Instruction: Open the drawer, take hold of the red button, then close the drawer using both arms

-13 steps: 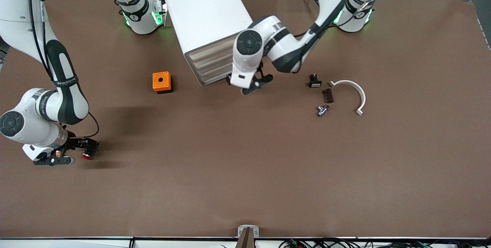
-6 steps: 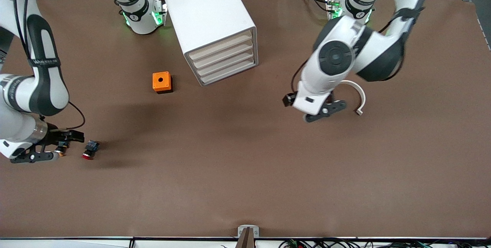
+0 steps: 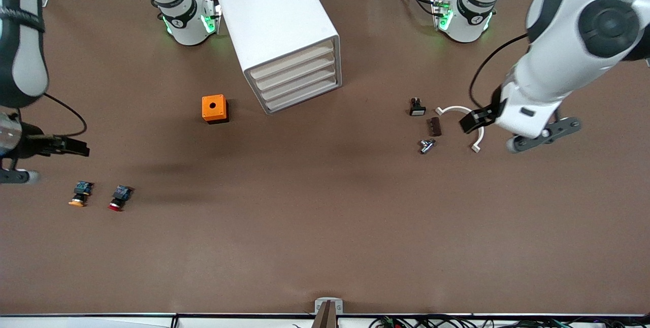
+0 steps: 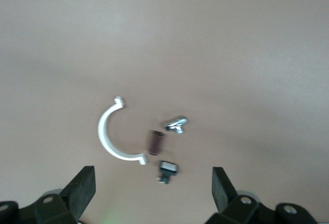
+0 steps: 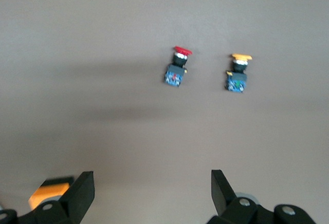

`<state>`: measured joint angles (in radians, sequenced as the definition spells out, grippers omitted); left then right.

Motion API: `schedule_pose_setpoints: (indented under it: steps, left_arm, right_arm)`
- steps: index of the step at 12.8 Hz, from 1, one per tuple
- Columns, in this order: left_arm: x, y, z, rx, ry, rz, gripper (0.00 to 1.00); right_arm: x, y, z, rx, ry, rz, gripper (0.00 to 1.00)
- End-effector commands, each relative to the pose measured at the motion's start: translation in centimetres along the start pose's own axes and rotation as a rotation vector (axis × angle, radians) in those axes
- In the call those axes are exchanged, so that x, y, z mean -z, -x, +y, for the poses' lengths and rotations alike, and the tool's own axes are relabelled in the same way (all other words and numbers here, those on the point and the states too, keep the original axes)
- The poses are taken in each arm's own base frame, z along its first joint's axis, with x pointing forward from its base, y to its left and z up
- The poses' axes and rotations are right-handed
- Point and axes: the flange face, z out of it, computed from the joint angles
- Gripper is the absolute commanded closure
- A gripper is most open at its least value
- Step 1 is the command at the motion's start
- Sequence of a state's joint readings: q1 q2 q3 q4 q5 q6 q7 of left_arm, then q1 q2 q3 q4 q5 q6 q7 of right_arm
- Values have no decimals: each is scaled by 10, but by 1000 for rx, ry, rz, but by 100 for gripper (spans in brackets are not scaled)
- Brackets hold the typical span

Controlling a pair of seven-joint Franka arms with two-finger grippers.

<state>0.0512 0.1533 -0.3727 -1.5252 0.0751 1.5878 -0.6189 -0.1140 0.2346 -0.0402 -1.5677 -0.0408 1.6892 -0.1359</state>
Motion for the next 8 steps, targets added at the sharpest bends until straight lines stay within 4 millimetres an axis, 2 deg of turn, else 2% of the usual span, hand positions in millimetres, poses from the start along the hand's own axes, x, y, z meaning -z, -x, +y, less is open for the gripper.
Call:
schedule_pose_setpoints:
  steps: [1, 3, 6, 7, 8]
  left_arm:
    - [28, 11, -36, -47, -27, 27, 0]
    - [43, 15, -50, -79, -26, 44, 0]
    - [59, 22, -85, -158, -26, 65, 0]
    - [63, 24, -106, -182, -25, 68, 0]
    - [65, 27, -118, -202, -19, 58, 0]
  right_arm:
    - [50, 19, -2, -28, -1, 17, 0]
    - [71, 22, -3, -33, -2, 29, 0]
    - [100, 20, -7, -27, 0, 94, 0]
    - [100, 19, -6, -30, 2, 94, 0]
    - [101, 20, -4, -32, 4, 95, 0]
